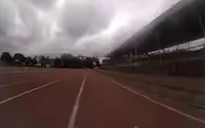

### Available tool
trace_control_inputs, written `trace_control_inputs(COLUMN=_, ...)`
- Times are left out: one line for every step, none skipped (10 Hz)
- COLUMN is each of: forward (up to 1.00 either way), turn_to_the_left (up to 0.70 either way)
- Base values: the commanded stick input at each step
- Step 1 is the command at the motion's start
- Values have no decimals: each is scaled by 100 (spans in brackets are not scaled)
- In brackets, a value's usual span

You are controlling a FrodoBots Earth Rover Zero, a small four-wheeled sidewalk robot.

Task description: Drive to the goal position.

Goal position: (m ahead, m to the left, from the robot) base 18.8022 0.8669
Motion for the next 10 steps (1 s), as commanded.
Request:
trace_control_inputs(forward=70, turn_to_the_left=0)
trace_control_inputs(forward=70, turn_to_the_left=0)
trace_control_inputs(forward=70, turn_to_the_left=0)
trace_control_inputs(forward=70, turn_to_the_left=0)
trace_control_inputs(forward=70, turn_to_the_left=0)
trace_control_inputs(forward=70, turn_to_the_left=0)
trace_control_inputs(forward=70, turn_to_the_left=0)
trace_control_inputs(forward=70, turn_to_the_left=0)
trace_control_inputs(forward=70, turn_to_the_left=0)
trace_control_inputs(forward=70, turn_to_the_left=0)
